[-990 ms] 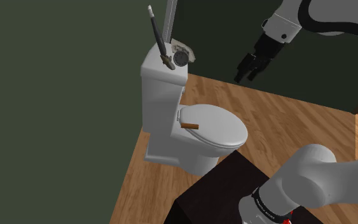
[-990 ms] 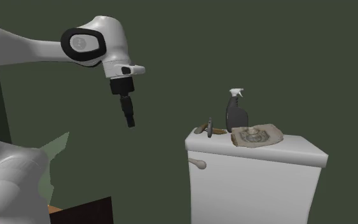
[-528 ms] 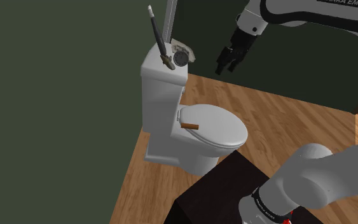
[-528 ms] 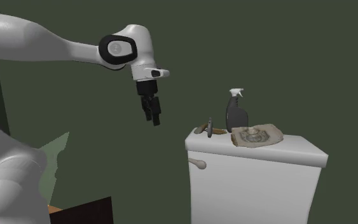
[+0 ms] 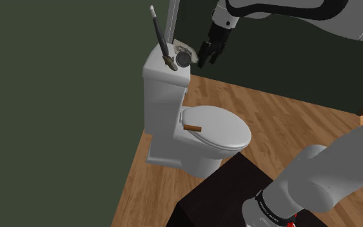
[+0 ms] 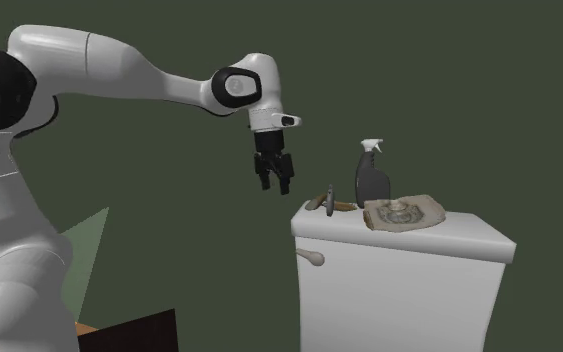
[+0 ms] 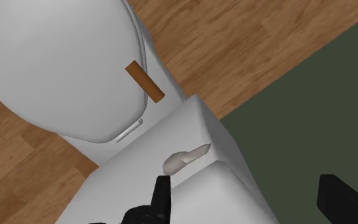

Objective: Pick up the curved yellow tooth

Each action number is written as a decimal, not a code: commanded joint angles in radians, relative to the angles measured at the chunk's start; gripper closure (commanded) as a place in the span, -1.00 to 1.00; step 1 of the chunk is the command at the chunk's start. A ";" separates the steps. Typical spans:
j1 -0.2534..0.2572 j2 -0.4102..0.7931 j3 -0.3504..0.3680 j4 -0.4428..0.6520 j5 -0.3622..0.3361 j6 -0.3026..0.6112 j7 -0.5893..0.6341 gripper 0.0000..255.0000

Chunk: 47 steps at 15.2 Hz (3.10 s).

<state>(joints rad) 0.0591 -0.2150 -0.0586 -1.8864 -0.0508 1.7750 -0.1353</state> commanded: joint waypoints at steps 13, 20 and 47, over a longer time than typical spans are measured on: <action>0.042 0.576 0.036 0.669 -0.034 -0.133 -0.122 -1.00; 0.041 0.554 0.037 0.547 -0.035 -0.034 -0.114 -1.00; 0.042 0.641 0.036 0.887 -0.032 -0.286 -0.135 1.00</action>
<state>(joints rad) 0.1015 0.4196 -0.0228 -1.0163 -0.0831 1.5002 -0.2690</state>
